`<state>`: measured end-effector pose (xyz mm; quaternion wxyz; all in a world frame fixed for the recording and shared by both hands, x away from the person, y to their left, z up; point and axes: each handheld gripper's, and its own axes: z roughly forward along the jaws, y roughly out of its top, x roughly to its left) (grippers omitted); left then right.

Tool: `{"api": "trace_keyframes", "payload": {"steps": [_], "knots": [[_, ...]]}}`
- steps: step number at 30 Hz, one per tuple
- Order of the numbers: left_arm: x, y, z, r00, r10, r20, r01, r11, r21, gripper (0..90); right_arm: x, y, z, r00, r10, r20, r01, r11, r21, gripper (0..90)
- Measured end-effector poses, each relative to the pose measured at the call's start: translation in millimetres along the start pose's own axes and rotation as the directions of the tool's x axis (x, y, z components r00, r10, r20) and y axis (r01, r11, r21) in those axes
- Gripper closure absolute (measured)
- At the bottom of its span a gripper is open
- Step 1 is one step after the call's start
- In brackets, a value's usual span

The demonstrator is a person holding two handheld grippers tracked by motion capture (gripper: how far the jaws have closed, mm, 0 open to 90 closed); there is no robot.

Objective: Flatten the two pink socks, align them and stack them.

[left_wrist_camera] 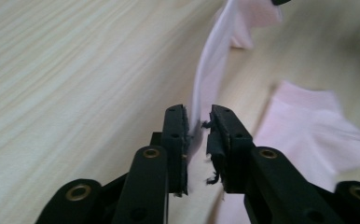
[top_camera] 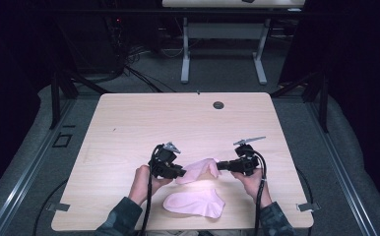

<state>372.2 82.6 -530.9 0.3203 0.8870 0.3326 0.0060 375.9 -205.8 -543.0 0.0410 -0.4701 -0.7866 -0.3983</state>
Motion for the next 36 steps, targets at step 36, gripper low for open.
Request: {"api": "trace_keyframes", "payload": {"steps": [36], "knots": [[16.8,-25.8,13.7,0.9731,-0.168,-0.158,0.171,0.9852,0.009,51.1,-12.5,46.3,53.3,0.9048,-0.352,0.24,0.315,0.932,0.177,58.0]]}}
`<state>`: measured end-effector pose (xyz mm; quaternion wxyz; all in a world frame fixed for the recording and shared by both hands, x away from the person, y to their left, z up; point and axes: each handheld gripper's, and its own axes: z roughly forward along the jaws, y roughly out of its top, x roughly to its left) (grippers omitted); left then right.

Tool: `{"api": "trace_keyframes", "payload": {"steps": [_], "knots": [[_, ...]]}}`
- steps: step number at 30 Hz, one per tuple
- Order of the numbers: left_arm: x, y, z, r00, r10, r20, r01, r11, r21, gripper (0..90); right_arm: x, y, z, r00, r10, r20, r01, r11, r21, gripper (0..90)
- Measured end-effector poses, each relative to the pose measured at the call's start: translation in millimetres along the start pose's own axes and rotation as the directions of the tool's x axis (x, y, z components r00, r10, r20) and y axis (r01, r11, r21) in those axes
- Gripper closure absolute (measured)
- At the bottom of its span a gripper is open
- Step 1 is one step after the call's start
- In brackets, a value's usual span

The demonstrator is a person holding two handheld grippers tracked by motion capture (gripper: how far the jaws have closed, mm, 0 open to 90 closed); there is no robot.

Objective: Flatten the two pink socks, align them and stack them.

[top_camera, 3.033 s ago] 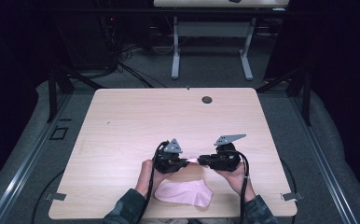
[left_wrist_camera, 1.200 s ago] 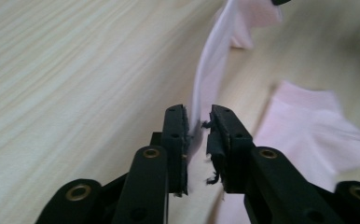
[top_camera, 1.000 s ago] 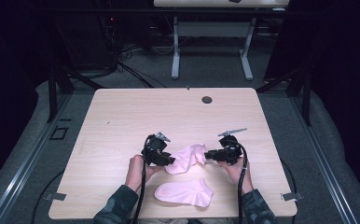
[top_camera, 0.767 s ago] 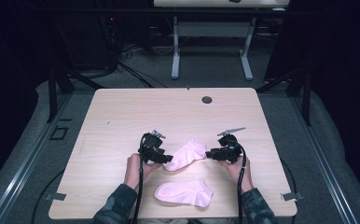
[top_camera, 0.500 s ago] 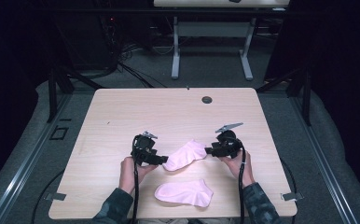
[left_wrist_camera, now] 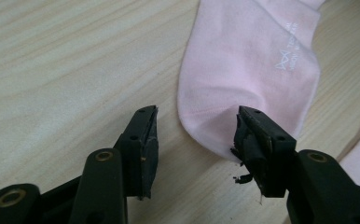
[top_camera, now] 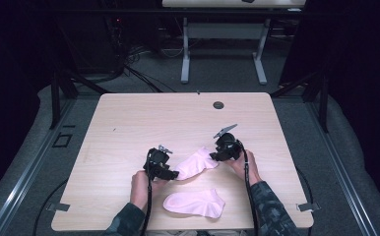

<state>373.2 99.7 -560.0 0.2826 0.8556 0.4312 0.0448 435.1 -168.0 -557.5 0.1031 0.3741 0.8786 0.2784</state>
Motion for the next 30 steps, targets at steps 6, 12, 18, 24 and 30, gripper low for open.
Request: {"api": "trace_keyframes", "payload": {"steps": [6,12,18,24,30], "knots": [[-0.3,0.8,0.5,0.9994,0.032,-0.016,-0.032,0.9995,0.009,58.7,0.7,-1.0,2.3,0.9997,-0.021,0.016,0.02,0.999,0.037,62.7],[0.7,1.9,0.6,0.998,0.056,-0.028,-0.056,0.9983,0.016,68.6,1.4,-0.4,2.9,0.9994,-0.035,-0.004,0.035,0.998,0.044,72.8],[4.3,0.7,-0.2,0.9971,0.064,-0.041,-0.064,0.9979,0.014,78.1,-0.8,-5.0,2.6,0.9985,-0.005,-0.054,0.006,1.0,0.018,82.6],[8.8,-1.2,-0.6,0.9965,0.074,-0.039,-0.074,0.9973,-0.004,88.3,-2.0,-12.5,-0.9,0.9939,0.08,-0.076,-0.08,0.997,0.005,83.7],[10.7,-1.1,-1.6,0.9963,0.085,-0.016,-0.085,0.996,-0.027,89.7,-3.5,-25.7,-12.5,0.9807,0.16,-0.112,-0.163,0.986,-0.017,83.9]]}}
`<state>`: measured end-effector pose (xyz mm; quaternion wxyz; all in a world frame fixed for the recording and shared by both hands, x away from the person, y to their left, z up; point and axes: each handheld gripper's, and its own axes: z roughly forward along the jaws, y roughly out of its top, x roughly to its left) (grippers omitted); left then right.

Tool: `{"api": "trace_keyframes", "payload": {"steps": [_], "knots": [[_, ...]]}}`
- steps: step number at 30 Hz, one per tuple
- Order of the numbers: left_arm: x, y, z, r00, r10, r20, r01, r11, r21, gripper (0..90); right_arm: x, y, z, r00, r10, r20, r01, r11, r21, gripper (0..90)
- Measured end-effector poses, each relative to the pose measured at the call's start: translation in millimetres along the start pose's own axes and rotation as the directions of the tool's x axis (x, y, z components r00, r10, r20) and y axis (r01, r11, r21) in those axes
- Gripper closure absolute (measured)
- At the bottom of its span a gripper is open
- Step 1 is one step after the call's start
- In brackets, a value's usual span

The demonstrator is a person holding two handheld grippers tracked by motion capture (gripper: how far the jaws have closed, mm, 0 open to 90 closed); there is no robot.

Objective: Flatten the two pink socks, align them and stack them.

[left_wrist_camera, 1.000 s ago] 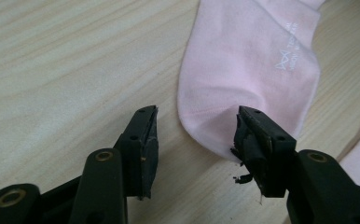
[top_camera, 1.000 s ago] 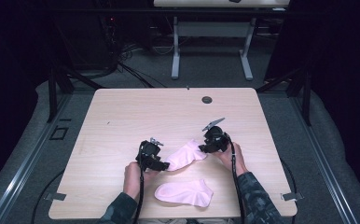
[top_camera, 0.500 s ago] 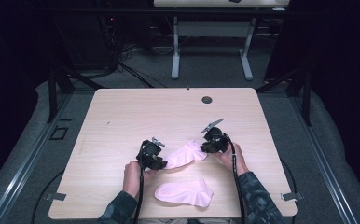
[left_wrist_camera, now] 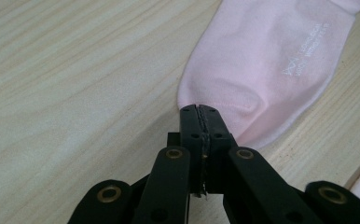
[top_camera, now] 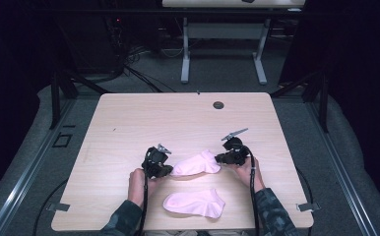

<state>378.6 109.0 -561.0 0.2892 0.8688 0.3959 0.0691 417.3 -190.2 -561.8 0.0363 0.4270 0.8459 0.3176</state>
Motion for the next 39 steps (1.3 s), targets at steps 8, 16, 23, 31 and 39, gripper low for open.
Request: {"api": "trace_keyframes", "payload": {"steps": [8,16,23,31,39], "knots": [[-3.4,3.4,-25.0,0.9995,0.008,0.03,-0.006,0.9985,-0.054,89.8,20.3,-5.6,-33.3,0.9999,0.014,-0.003,-0.014,0.998,-0.063,83.8],[-16.9,-1.8,-67.5,0.9974,0.046,0.056,-0.041,0.9953,-0.088,90.0,56.6,-13.2,-80.3,0.9993,-0.003,-0.037,-0.001,0.992,-0.128,83.7],[-30.8,-23.0,-87.1,0.9931,0.057,0.102,-0.051,0.9967,-0.063,89.9,86.8,-39.0,-98.5,0.998,0.004,-0.062,-0.011,0.993,-0.119,83.3],[-39.8,-34.4,-69.8,0.9819,0.078,0.173,-0.087,0.9949,0.05,89.9,97.2,-84.9,-78.0,0.9944,0.057,-0.088,-0.058,0.998,-0.005,83.1],[-38.2,-40.3,-56.1,0.9803,0.083,0.179,-0.104,0.9885,0.11,89.7,96.9,-102.6,-65.8,0.9939,0.086,-0.069,-0.086,0.996,0.005,82.7]]}}
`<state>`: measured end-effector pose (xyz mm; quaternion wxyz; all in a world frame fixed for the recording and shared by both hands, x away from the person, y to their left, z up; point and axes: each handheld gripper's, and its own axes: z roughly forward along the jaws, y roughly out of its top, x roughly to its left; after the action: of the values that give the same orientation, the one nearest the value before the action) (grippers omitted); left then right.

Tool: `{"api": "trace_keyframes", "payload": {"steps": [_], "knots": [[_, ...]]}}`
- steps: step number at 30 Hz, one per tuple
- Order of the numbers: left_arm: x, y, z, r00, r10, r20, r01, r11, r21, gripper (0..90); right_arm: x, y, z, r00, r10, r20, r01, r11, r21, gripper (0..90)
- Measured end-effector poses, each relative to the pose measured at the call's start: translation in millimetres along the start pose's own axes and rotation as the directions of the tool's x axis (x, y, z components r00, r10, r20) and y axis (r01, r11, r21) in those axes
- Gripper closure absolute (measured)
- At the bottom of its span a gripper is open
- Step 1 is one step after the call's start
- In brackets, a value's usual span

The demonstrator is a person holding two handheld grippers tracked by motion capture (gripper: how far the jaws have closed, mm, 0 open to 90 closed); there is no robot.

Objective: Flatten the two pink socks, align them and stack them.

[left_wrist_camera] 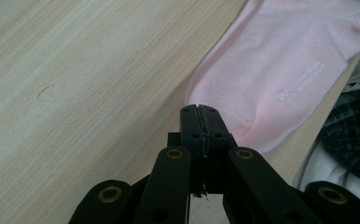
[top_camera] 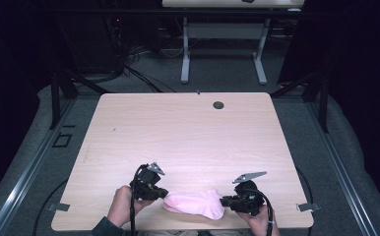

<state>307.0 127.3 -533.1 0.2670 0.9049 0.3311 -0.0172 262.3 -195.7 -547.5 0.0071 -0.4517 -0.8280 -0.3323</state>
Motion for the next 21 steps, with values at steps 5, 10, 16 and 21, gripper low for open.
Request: {"api": "trace_keyframes", "payload": {"steps": [5,10,16,21], "knots": [[0.3,-3.1,3.2,0.9997,0.003,-0.026,-0.003,1.0,-0.009,89.3,3.2,-5.2,8.0,0.9985,-0.036,0.04,0.037,0.999,-0.036,82.7],[0.1,-7.1,3.6,0.9995,-0.002,-0.031,0.002,0.9999,-0.013,88.5,5.9,-4.0,6.8,0.9954,-0.062,0.073,0.067,0.995,-0.07,82.2],[1.7,-11.4,6.7,0.9981,-0.022,-0.057,0.022,0.9997,0.008,59.0,1.9,-4.0,17.7,0.9929,-0.074,0.093,0.078,0.996,-0.039,72.0],[7.6,-17.1,-5.7,0.9941,-0.06,-0.091,0.055,0.9967,-0.061,30.2,-2.3,-3.1,6.6,0.9951,-0.058,0.081,0.065,0.994,-0.088,50.3]]}}
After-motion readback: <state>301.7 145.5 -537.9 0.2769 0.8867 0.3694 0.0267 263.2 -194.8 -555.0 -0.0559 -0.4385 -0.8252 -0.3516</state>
